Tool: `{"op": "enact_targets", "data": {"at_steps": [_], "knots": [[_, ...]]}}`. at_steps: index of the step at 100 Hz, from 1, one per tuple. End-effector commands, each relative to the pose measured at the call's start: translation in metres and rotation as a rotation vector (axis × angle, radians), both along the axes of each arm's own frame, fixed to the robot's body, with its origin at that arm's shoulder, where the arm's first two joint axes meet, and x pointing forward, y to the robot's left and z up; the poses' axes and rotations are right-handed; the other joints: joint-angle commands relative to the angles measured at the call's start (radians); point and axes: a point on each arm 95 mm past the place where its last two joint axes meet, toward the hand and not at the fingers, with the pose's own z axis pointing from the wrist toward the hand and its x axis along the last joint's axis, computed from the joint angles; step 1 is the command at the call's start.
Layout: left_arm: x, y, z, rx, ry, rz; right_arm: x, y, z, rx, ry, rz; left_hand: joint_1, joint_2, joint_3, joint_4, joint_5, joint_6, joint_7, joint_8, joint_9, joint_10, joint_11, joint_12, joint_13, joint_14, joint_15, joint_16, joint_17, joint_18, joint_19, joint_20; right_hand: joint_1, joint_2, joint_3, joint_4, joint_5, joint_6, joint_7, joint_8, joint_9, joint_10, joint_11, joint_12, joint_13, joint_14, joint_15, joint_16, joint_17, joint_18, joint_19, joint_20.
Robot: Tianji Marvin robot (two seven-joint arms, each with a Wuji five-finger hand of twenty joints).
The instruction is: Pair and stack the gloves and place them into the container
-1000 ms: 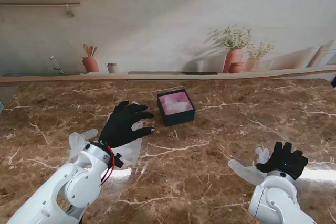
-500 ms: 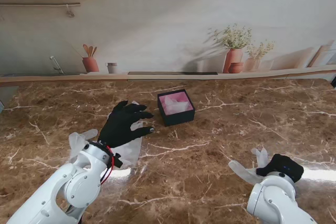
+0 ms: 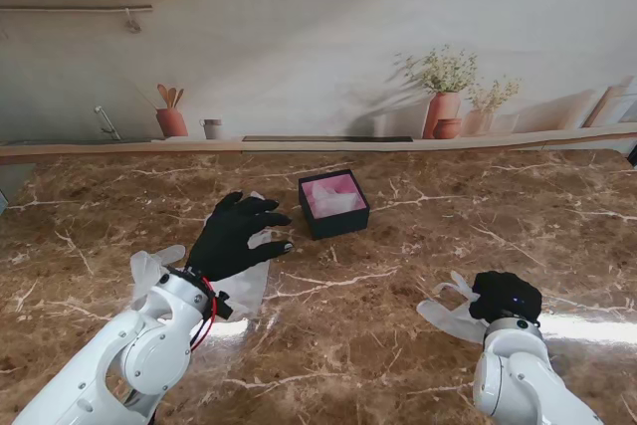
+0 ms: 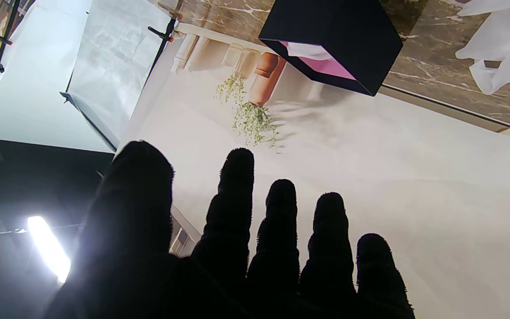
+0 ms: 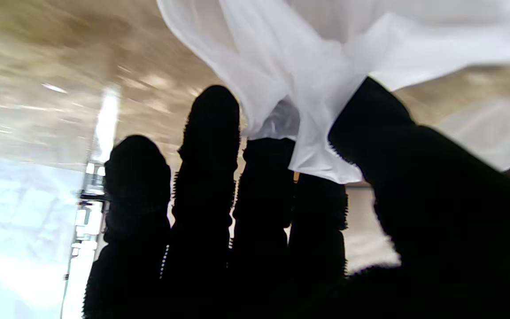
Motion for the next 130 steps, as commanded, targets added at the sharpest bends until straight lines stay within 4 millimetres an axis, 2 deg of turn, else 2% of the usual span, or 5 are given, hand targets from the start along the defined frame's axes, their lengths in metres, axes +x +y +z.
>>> {"op": "enact_targets", "data": {"at_steps": [1,55,109,114,130], "knots": [[-0.002,-0.002,-0.001,0.0,0.008,0.0,0.009,0.01,0.011,0.038,-0.034,0.022,0.03,0.039,-0.026,0.019,-0.002,-0.019,0.008,0.011,-0.03,-0.014,-0.021,-0.013,-0.034,-0.039,-0.027,-0.012,-0.015,0.002,-0.039,0.019,0.014,-0.01,0.048,-0.034,0.027,-0.012,0.034,0.016,0.047,0.002,-0.012,-0.021,0.059,0.009,0.014,-0.007,0.026,0.017,0.061,0.021],[-0.003,-0.005,-0.006,-0.051,0.096,-0.049,0.052,0.101,0.086,0.478,-0.4,0.355,-0.016,-0.112,-0.074,0.024,-0.114,0.084,-0.108,-0.047,-0.091,0.015,-0.037,-0.019,-0.081,-0.019,-0.044,-0.013,-0.037,0.04,-0.017,0.064,0.027,-0.026,0.059,-0.062,0.047,0.008,0.045,-0.019,0.08,0.021,-0.01,-0.026,0.08,0.02,0.052,0.013,0.04,0.033,0.09,0.018],[0.001,-0.043,-0.014,-0.032,0.181,-0.137,0.039,0.171,0.118,0.669,-0.495,0.561,-0.039,-0.251,-0.038,0.039,-0.232,0.128,-0.175,-0.075,-0.155,0.027,-0.043,-0.014,-0.127,0.006,-0.051,0.004,-0.055,0.083,-0.064,0.149,0.026,-0.033,0.066,-0.065,0.047,0.008,0.056,-0.028,0.082,0.021,-0.006,-0.026,0.082,0.02,0.055,0.014,0.045,0.032,0.094,0.012],[0.002,-0.046,-0.014,-0.046,0.16,-0.115,0.037,0.175,0.12,0.705,-0.498,0.563,-0.181,-0.333,0.321,-0.012,-0.24,0.125,-0.166,-0.062,-0.147,0.028,-0.039,-0.005,-0.114,0.011,-0.046,0.026,-0.049,0.085,-0.081,0.236,0.027,-0.034,0.066,-0.065,0.048,0.01,0.057,-0.029,0.083,0.023,-0.006,-0.026,0.085,0.021,0.056,0.014,0.049,0.033,0.097,0.012],[0.005,-0.05,-0.011,-0.086,0.106,-0.076,0.032,0.181,0.124,0.775,-0.491,0.564,-0.116,-0.3,0.541,-0.043,-0.078,-0.012,0.031,0.043,0.06,-0.016,0.045,0.074,0.04,0.022,0.036,0.096,-0.042,0.111,0.065,0.292,0.027,-0.035,0.066,-0.065,0.049,0.016,0.059,-0.033,0.087,0.025,-0.006,-0.028,0.09,0.022,0.058,0.014,0.055,0.035,0.1,0.011]]}}
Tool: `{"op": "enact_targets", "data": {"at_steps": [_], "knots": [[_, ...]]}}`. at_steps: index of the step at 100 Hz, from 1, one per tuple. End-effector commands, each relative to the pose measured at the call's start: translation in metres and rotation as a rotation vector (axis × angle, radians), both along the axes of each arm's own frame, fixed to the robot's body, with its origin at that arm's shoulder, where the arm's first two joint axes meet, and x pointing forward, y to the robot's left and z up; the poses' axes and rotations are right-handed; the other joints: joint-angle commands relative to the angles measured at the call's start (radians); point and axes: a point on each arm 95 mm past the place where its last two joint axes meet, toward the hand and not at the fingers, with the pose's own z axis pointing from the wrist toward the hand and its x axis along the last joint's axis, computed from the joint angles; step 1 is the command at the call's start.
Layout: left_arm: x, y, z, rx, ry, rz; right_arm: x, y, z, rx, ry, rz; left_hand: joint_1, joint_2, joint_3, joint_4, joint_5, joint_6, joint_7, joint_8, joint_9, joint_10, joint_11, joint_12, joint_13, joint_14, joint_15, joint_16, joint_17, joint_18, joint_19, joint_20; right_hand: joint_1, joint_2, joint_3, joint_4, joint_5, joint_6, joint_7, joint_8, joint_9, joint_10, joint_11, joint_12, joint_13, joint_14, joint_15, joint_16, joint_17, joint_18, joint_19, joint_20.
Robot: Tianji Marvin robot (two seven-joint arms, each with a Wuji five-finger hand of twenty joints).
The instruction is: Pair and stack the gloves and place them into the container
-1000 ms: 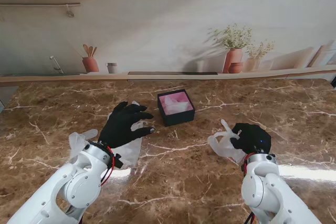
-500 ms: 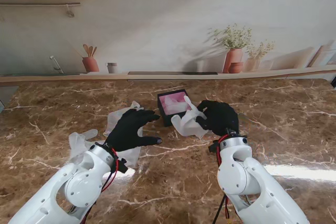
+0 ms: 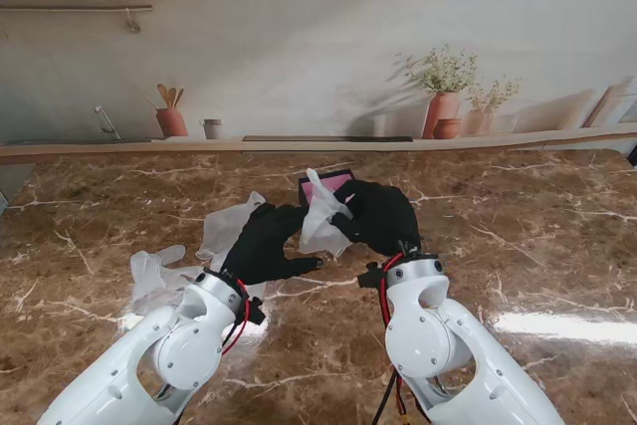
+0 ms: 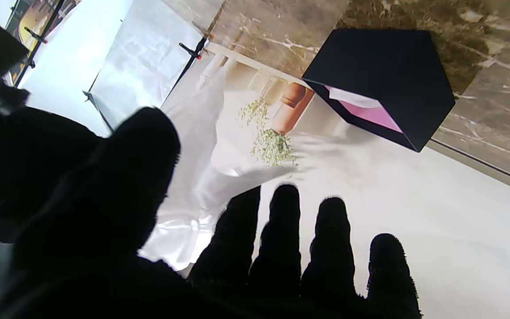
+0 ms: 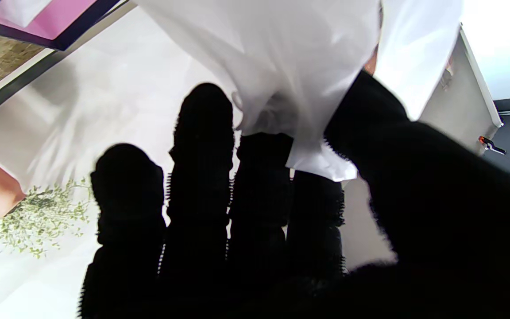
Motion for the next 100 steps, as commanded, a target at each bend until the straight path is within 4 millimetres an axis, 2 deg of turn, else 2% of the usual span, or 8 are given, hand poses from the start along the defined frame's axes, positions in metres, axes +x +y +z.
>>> {"op": "enact_targets", "data": {"at_steps": [1,6,18,39,50,65,78,100], "knots": [[0.001,-0.005,0.0,-0.027,-0.003,0.0,-0.005,0.006,-0.002,0.008,0.02,0.016,0.027,0.036,0.064,-0.029,0.104,-0.115,0.115,0.063,0.102,-0.051,0.051,0.047,0.076,0.011,0.055,0.046,-0.002,0.01,0.08,0.033,0.025,-0.014,0.041,-0.035,0.021,-0.007,0.046,-0.006,0.035,0.0,0.008,-0.014,0.038,-0.001,0.022,0.015,0.018,-0.001,0.051,0.011],[0.001,-0.006,0.001,-0.062,-0.009,0.008,-0.007,0.005,-0.002,0.02,0.033,0.022,0.157,0.09,-0.07,-0.074,0.179,-0.208,0.242,0.137,0.174,-0.071,0.065,0.087,0.115,0.017,0.084,0.088,-0.004,0.01,0.137,0.028,0.025,-0.012,0.042,-0.034,0.02,-0.007,0.046,-0.007,0.035,0.0,0.008,-0.014,0.038,-0.001,0.021,0.015,0.018,-0.001,0.051,0.01],[-0.001,-0.007,0.004,-0.14,0.015,0.001,-0.008,0.002,-0.005,0.023,0.053,0.011,0.356,0.256,-0.346,-0.034,0.299,-0.275,0.509,0.182,0.293,-0.074,0.095,0.144,0.148,0.032,0.13,0.145,-0.005,-0.002,0.161,0.022,0.025,-0.011,0.041,-0.032,0.019,-0.006,0.047,-0.008,0.034,0.001,0.009,-0.014,0.036,0.0,0.021,0.015,0.015,-0.001,0.051,0.009],[-0.005,-0.005,0.011,-0.18,0.046,-0.049,-0.01,-0.011,-0.014,-0.001,0.104,-0.036,0.366,0.279,-0.337,-0.035,0.262,-0.269,0.599,0.544,0.405,-0.08,0.174,0.282,0.19,0.052,0.215,0.247,-0.012,-0.015,0.173,0.118,0.02,0.018,0.033,-0.018,-0.002,0.01,0.03,-0.035,0.006,0.0,0.017,0.003,-0.005,0.0,0.014,0.019,-0.029,-0.003,0.032,0.003],[-0.009,-0.004,0.015,-0.203,0.091,-0.08,-0.011,-0.02,-0.021,-0.013,0.133,-0.079,0.294,0.244,-0.192,-0.064,0.273,-0.23,0.617,0.636,0.445,-0.06,0.204,0.338,0.218,0.071,0.24,0.278,-0.013,-0.003,0.189,0.155,0.004,0.063,0.025,-0.003,-0.032,0.046,0.013,-0.108,-0.031,0.009,-0.001,-0.008,-0.047,0.007,-0.021,0.005,-0.075,0.001,-0.007,-0.006],[-0.012,-0.002,0.017,-0.252,0.187,-0.103,-0.015,-0.037,-0.031,-0.1,0.144,-0.188,0.282,0.241,-0.153,-0.074,0.273,-0.185,0.648,0.67,0.465,-0.027,0.239,0.362,0.251,0.093,0.291,0.314,-0.013,0.018,0.226,0.177,-0.035,0.094,-0.005,0.012,-0.13,0.108,-0.055,-0.208,-0.128,0.034,-0.07,-0.054,-0.137,0.021,-0.122,-0.045,-0.16,0.005,-0.089,-0.021],[-0.013,-0.004,0.017,-0.312,0.251,-0.095,-0.026,-0.049,-0.038,-0.18,0.15,-0.232,0.281,0.244,-0.146,-0.077,0.269,-0.172,0.655,0.677,0.467,-0.018,0.246,0.368,0.253,0.1,0.31,0.332,-0.013,0.028,0.242,0.184,-0.132,0.178,-0.001,0.151,-0.162,0.191,-0.456,-0.026,-0.306,0.055,-0.148,-0.201,-0.278,0.029,-0.271,-0.121,-0.276,-0.005,-0.21,-0.008],[-0.014,-0.01,0.013,-0.4,0.323,-0.043,-0.052,-0.056,-0.049,-0.192,0.043,-0.203,0.289,0.236,-0.142,-0.079,0.276,-0.15,0.658,0.672,0.478,0.001,0.252,0.368,0.272,0.118,0.346,0.356,-0.009,0.054,0.294,0.202,-0.159,0.136,-0.064,0.148,-0.259,0.207,-0.497,-0.005,-0.485,0.061,-0.184,-0.291,-0.429,0.023,-0.35,-0.152,-0.395,-0.012,-0.312,0.017]]}}
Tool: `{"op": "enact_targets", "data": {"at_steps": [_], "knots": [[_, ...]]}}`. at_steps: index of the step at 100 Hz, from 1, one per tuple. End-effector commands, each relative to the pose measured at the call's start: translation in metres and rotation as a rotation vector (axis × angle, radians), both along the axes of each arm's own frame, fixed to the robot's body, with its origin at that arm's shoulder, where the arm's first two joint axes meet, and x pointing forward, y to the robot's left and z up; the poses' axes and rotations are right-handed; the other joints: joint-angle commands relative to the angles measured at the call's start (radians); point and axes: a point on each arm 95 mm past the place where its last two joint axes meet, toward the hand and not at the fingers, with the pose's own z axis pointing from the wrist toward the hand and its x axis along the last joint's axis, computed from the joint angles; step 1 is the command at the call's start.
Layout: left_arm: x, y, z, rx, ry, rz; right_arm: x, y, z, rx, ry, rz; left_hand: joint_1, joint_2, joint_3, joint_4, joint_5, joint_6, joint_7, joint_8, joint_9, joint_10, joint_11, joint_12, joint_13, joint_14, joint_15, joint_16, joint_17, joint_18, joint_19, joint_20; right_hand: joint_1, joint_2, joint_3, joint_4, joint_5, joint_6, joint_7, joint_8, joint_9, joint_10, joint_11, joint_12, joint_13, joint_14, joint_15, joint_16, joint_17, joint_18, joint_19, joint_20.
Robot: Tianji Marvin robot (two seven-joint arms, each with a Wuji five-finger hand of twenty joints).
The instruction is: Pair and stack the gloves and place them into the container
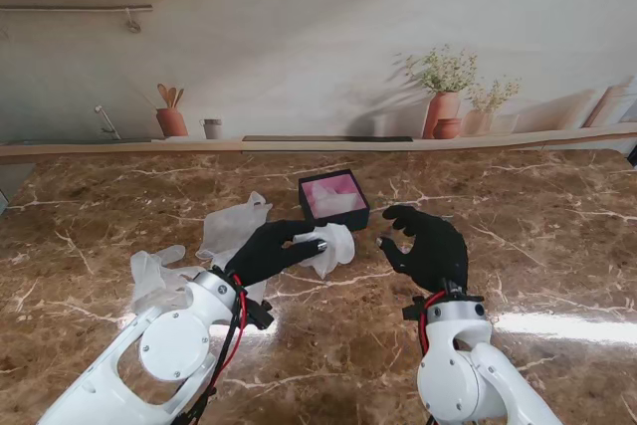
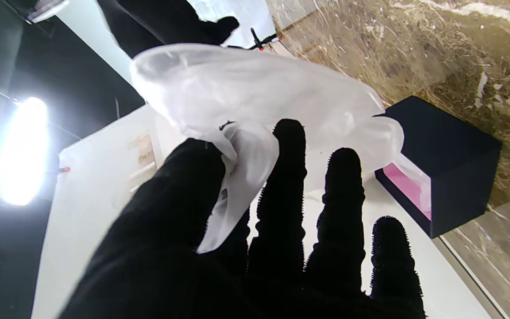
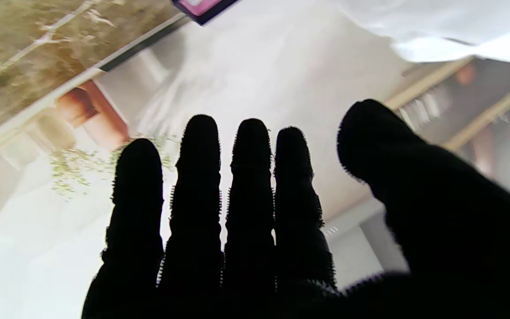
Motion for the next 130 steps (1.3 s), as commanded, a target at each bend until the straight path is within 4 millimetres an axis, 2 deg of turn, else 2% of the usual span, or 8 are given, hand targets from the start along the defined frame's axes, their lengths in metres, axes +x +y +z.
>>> {"op": "enact_targets", "data": {"at_steps": [1,29,68,85,90,94,100,130], "knots": [[-0.003,-0.006,-0.003,-0.013,0.017,0.022,-0.013,0.002,-0.014,-0.04,0.024,0.012,0.013,0.011,0.041,-0.013,0.013,-0.02,0.08,0.02,0.032,0.006,0.017,0.011,0.033,0.016,0.036,0.018,-0.01,0.011,0.043,0.021,-0.048,-0.036,-0.032,0.023,-0.058,0.012,-0.015,0.022,-0.066,-0.004,-0.013,-0.031,-0.057,-0.008,-0.023,-0.024,-0.04,-0.017,-0.032,0.03],[-0.007,-0.015,-0.003,-0.03,0.034,0.057,-0.042,0.023,-0.02,-0.129,-0.137,0.11,0.014,0.013,0.046,-0.02,0.018,-0.003,0.084,-0.006,0.034,0.011,0.025,0.006,0.034,0.02,0.052,0.023,-0.01,0.023,0.073,0.014,-0.173,-0.209,0.013,-0.033,-0.136,0.002,0.045,0.208,-0.166,-0.047,0.118,0.08,-0.145,-0.045,0.045,0.041,-0.092,-0.024,-0.103,0.126],[-0.008,-0.022,-0.004,-0.023,0.027,0.082,-0.053,0.061,-0.024,-0.14,-0.217,0.184,0.013,0.014,0.046,-0.022,0.014,-0.003,0.097,-0.025,0.033,0.011,0.031,-0.002,0.033,0.023,0.06,0.022,-0.014,0.029,0.087,-0.003,-0.244,-0.214,0.013,-0.052,-0.072,-0.048,0.107,0.328,-0.143,-0.062,0.188,0.162,-0.153,-0.055,0.14,0.1,-0.097,-0.012,-0.116,0.15],[-0.01,-0.021,-0.003,-0.026,0.03,0.081,-0.049,0.066,-0.023,-0.143,-0.225,0.148,0.012,0.015,0.044,-0.022,0.013,-0.005,0.099,-0.03,0.033,0.011,0.03,-0.005,0.033,0.022,0.058,0.019,-0.015,0.03,0.088,-0.009,-0.091,-0.083,-0.078,-0.003,0.122,-0.086,0.113,0.255,-0.039,-0.059,0.178,0.163,-0.098,-0.05,0.185,0.12,-0.067,-0.013,-0.074,0.171],[-0.01,-0.021,-0.003,-0.029,0.032,0.078,-0.048,0.066,-0.022,-0.143,-0.225,0.132,0.012,0.015,0.044,-0.022,0.012,-0.004,0.098,-0.032,0.033,0.011,0.029,-0.006,0.031,0.022,0.057,0.018,-0.016,0.03,0.087,-0.011,-0.021,-0.08,-0.084,-0.095,0.128,-0.119,0.253,0.072,-0.001,-0.061,0.176,0.162,-0.074,-0.053,0.202,0.125,-0.051,-0.012,-0.051,0.169],[-0.011,-0.02,-0.003,-0.031,0.034,0.076,-0.046,0.066,-0.021,-0.146,-0.228,0.122,0.012,0.016,0.044,-0.022,0.012,-0.005,0.098,-0.033,0.032,0.01,0.028,-0.007,0.031,0.021,0.056,0.018,-0.016,0.031,0.086,-0.013,0.035,-0.089,-0.052,-0.115,0.114,-0.157,0.438,-0.084,0.028,-0.066,0.186,0.172,-0.051,-0.055,0.219,0.13,-0.033,-0.014,-0.027,0.169],[-0.011,-0.019,-0.003,-0.031,0.034,0.075,-0.044,0.064,-0.021,-0.161,-0.23,0.1,0.012,0.016,0.043,-0.021,0.012,-0.006,0.099,-0.033,0.033,0.009,0.029,-0.007,0.031,0.021,0.056,0.017,-0.015,0.03,0.087,-0.015,0.059,-0.071,0.011,-0.11,0.155,-0.17,0.498,-0.135,0.07,-0.067,0.175,0.246,-0.027,-0.058,0.235,0.135,-0.015,-0.018,0.0,0.171],[-0.013,-0.013,-0.004,-0.033,0.044,0.062,-0.036,0.055,-0.014,-0.192,-0.23,0.069,0.01,0.016,0.033,-0.015,0.003,-0.016,0.089,-0.051,0.02,0.006,0.027,-0.009,0.027,0.02,0.053,0.015,-0.014,0.033,0.111,-0.009,0.081,-0.004,0.078,-0.1,0.196,-0.194,0.53,0.118,0.122,-0.064,0.174,0.33,-0.006,-0.067,0.273,0.144,0.005,-0.037,0.067,0.163]]}}
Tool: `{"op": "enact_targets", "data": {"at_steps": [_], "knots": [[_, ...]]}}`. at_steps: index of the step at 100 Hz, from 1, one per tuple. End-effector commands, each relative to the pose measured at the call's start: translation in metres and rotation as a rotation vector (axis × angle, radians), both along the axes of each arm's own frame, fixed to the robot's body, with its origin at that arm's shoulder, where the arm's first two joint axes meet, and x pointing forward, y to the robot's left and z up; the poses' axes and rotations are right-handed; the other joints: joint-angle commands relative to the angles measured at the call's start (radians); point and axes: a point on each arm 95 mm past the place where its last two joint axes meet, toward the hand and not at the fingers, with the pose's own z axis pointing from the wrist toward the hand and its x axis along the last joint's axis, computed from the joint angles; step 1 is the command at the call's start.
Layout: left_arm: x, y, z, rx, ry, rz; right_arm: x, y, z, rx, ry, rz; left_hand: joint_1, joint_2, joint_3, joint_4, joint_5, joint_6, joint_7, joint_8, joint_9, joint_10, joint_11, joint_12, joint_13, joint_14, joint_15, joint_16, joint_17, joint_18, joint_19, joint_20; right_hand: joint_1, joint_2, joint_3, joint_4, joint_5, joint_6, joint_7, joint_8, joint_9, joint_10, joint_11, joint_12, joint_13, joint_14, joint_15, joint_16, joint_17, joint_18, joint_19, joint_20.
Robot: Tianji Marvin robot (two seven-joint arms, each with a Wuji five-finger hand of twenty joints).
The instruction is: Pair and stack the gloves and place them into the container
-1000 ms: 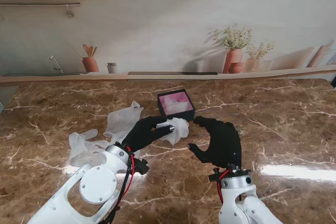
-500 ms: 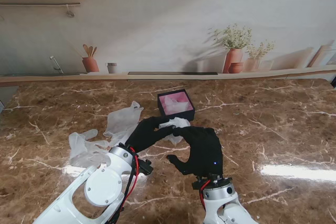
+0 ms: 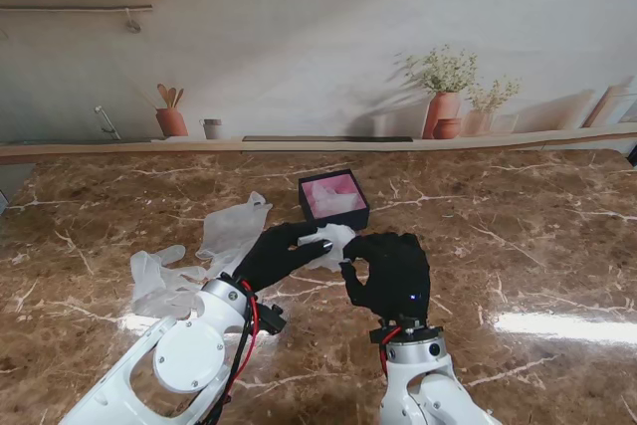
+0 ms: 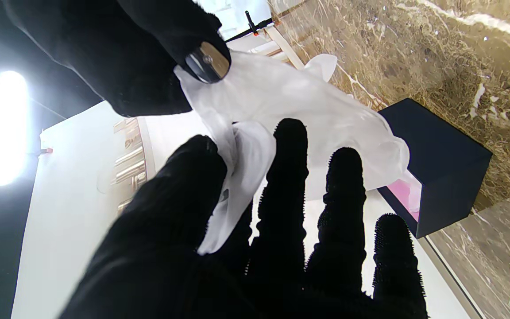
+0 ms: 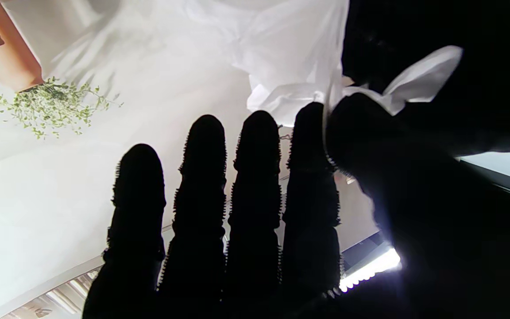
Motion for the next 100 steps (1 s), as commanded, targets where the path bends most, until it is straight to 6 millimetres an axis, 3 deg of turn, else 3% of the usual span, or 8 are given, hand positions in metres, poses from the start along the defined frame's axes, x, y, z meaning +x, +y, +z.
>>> {"op": "enact_targets", "data": {"at_steps": [1,18,27,39,62,82,88,100], "knots": [[-0.003,0.0,-0.002,-0.006,0.01,-0.01,0.0,-0.002,0.001,0.005,0.017,0.006,0.009,0.016,0.019,-0.012,0.001,-0.047,0.044,-0.016,0.016,-0.006,0.016,-0.009,0.027,0.01,0.026,0.008,-0.012,0.008,0.049,0.003,0.019,0.03,0.053,-0.02,0.029,-0.041,0.005,0.057,0.008,-0.023,0.001,0.028,0.009,-0.026,0.017,0.016,0.001,-0.024,0.028,0.014],[-0.005,0.005,-0.002,-0.01,0.027,-0.04,0.003,-0.008,0.016,0.02,-0.017,0.029,-0.066,0.017,-0.055,0.036,-0.05,-0.048,-0.034,-0.15,-0.043,0.011,-0.028,-0.035,-0.003,0.017,-0.012,-0.022,-0.014,0.024,0.083,-0.016,0.012,0.03,0.073,-0.022,0.047,-0.052,-0.011,0.126,0.018,-0.026,0.003,0.044,0.014,-0.033,0.024,0.02,0.006,-0.031,0.035,0.018],[-0.005,0.01,-0.002,-0.006,0.025,-0.051,0.003,-0.012,0.027,0.028,-0.039,0.04,-0.05,0.035,-0.22,0.065,-0.074,-0.044,-0.113,-0.168,-0.07,0.003,-0.049,-0.063,-0.013,0.02,-0.032,-0.048,-0.009,0.037,0.139,-0.039,0.014,0.03,0.076,-0.024,0.05,-0.051,-0.009,0.135,0.02,-0.025,0.004,0.048,0.016,-0.034,0.024,0.021,0.008,-0.03,0.036,0.018],[-0.005,0.018,0.001,0.012,0.013,-0.06,0.005,-0.016,0.039,0.006,-0.079,0.05,-0.082,0.048,-0.277,0.078,-0.112,-0.035,-0.209,-0.223,-0.095,-0.002,-0.074,-0.079,-0.019,0.021,-0.058,-0.065,0.013,0.049,0.181,-0.039,0.014,0.033,0.077,-0.03,0.053,-0.053,-0.009,0.142,0.024,-0.025,0.003,0.05,0.017,-0.034,0.024,0.021,0.012,-0.029,0.037,0.019],[-0.007,0.038,0.009,0.117,-0.073,0.001,0.008,-0.023,0.053,-0.035,-0.113,0.053,-0.149,0.03,-0.33,0.111,-0.36,-0.037,-0.324,-0.242,-0.204,-0.055,-0.071,-0.061,-0.037,0.009,-0.087,-0.078,0.027,0.053,0.211,-0.06,0.012,0.032,0.079,-0.035,0.058,-0.053,-0.015,0.146,0.031,-0.025,-0.003,0.053,0.025,-0.034,0.018,0.018,0.019,-0.025,0.035,0.016],[-0.01,0.049,0.02,0.219,-0.203,0.068,0.012,-0.025,0.062,-0.068,-0.125,0.063,-0.155,-0.047,-0.323,0.119,-0.514,-0.04,-0.349,-0.22,-0.375,-0.079,-0.102,-0.045,-0.111,-0.022,-0.12,-0.073,0.0,0.03,0.181,-0.084,0.011,0.026,0.082,-0.036,0.063,-0.053,-0.018,0.145,0.04,-0.024,-0.008,0.055,0.03,-0.031,0.012,0.015,0.02,-0.019,0.032,0.014],[-0.011,0.05,0.024,0.239,-0.252,0.074,0.012,-0.024,0.065,-0.078,-0.128,0.073,-0.231,-0.11,-0.163,0.101,-0.51,-0.031,-0.448,-0.351,-0.455,-0.08,-0.136,-0.061,-0.165,-0.036,-0.147,-0.053,-0.011,0.017,0.132,-0.082,0.009,0.022,0.086,-0.036,0.065,-0.051,-0.02,0.141,0.044,-0.024,-0.012,0.056,0.034,-0.031,0.004,0.011,0.023,-0.017,0.031,0.012],[-0.014,0.048,0.031,0.275,-0.329,0.065,0.012,-0.022,0.069,-0.111,-0.119,0.109,-0.272,-0.153,-0.102,0.092,-0.495,-0.033,-0.566,-0.459,-0.608,-0.066,-0.227,-0.137,-0.304,-0.068,-0.215,-0.072,-0.018,-0.026,-0.056,-0.117,0.005,0.015,0.089,-0.037,0.068,-0.055,-0.022,0.135,0.05,-0.024,-0.016,0.056,0.038,-0.029,-0.003,0.008,0.023,-0.015,0.028,0.01]]}}
